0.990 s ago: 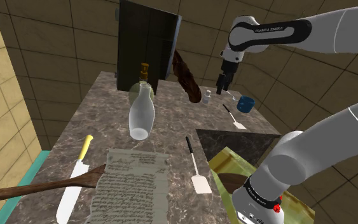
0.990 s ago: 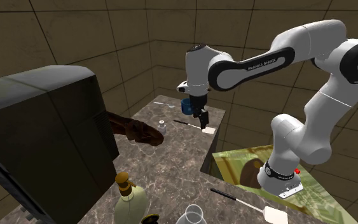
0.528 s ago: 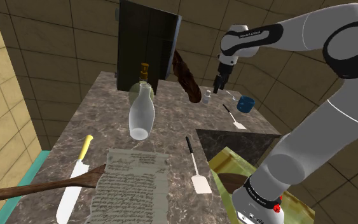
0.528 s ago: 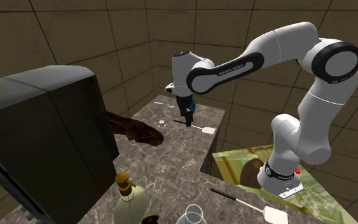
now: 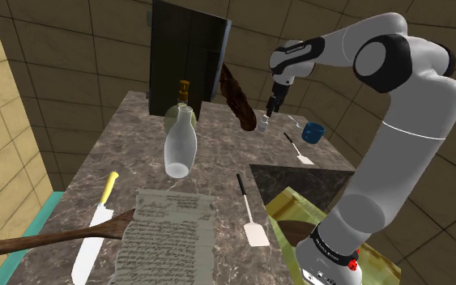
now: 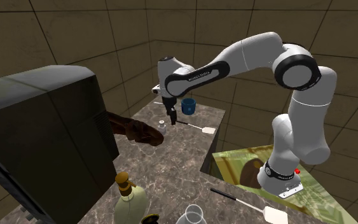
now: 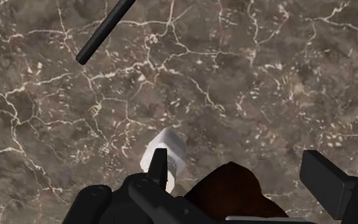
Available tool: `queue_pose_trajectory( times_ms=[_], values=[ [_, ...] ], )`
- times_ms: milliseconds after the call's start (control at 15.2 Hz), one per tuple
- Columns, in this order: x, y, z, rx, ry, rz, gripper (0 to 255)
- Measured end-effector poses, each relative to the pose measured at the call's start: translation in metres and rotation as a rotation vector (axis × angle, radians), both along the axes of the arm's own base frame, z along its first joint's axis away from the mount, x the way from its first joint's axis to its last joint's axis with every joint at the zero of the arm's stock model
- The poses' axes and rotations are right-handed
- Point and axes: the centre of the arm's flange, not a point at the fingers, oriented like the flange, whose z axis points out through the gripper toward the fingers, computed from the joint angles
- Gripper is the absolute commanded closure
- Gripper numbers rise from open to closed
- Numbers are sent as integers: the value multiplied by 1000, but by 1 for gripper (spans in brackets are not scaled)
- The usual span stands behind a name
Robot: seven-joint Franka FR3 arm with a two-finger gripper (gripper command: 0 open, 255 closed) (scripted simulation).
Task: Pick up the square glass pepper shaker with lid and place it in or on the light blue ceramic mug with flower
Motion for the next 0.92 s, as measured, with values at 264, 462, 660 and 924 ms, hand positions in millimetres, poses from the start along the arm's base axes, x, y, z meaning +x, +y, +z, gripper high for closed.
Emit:
queue_pose_trajectory(
  times_ms=[264, 462, 660, 924],
  values=[
    [33, -32, -15, -6, -18, 9, 0],
    [43, -47, -28, -7, -23, 13, 0],
    [44, -49, -42, -7, -24, 13, 0],
    [44, -50, -60, -7, -24, 14, 0]
  ],
)
